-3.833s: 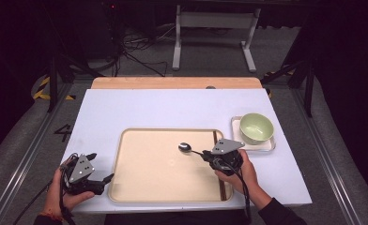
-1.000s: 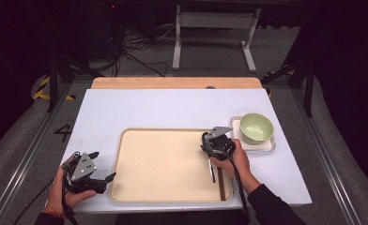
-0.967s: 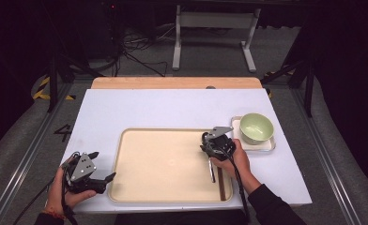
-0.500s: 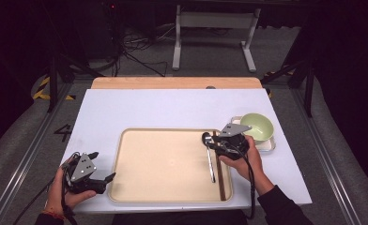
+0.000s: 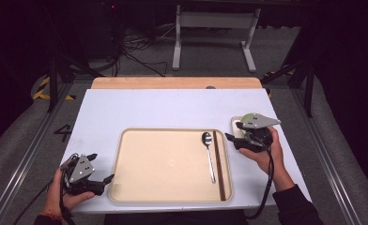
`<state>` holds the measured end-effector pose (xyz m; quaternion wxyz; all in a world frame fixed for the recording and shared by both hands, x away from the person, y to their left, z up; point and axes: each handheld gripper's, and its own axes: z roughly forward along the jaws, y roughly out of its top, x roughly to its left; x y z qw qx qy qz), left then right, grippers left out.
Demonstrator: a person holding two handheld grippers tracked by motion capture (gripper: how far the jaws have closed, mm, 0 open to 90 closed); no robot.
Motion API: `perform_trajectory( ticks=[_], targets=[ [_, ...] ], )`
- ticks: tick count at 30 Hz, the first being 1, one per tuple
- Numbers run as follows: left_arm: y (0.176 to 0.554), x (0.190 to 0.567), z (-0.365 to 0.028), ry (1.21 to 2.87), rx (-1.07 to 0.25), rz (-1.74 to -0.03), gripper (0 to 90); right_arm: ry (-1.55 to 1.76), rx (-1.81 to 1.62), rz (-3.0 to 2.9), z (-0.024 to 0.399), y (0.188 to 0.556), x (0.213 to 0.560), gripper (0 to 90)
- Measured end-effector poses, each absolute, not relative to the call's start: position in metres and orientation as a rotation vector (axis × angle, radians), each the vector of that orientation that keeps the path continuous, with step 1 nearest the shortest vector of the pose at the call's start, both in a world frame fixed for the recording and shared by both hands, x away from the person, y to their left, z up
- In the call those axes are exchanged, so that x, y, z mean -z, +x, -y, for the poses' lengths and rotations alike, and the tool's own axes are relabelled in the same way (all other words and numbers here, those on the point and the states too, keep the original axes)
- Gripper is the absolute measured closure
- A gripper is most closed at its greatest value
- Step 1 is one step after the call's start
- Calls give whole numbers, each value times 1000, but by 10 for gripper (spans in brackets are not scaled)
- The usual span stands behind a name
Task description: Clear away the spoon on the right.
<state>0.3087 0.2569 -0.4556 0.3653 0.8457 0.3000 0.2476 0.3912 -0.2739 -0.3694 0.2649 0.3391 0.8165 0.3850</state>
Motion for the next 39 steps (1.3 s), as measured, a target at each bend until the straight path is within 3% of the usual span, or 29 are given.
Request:
perform_trajectory(
  ticks=[16,39],
  targets=[
    [311,455,-254,2185,-639,-754,94,1255,-981,-1993,347,414,372,199],
    [310,454,-254,2186,-649,-758,94,1624,-1006,-1957,404,435,409,289]
  ],
)
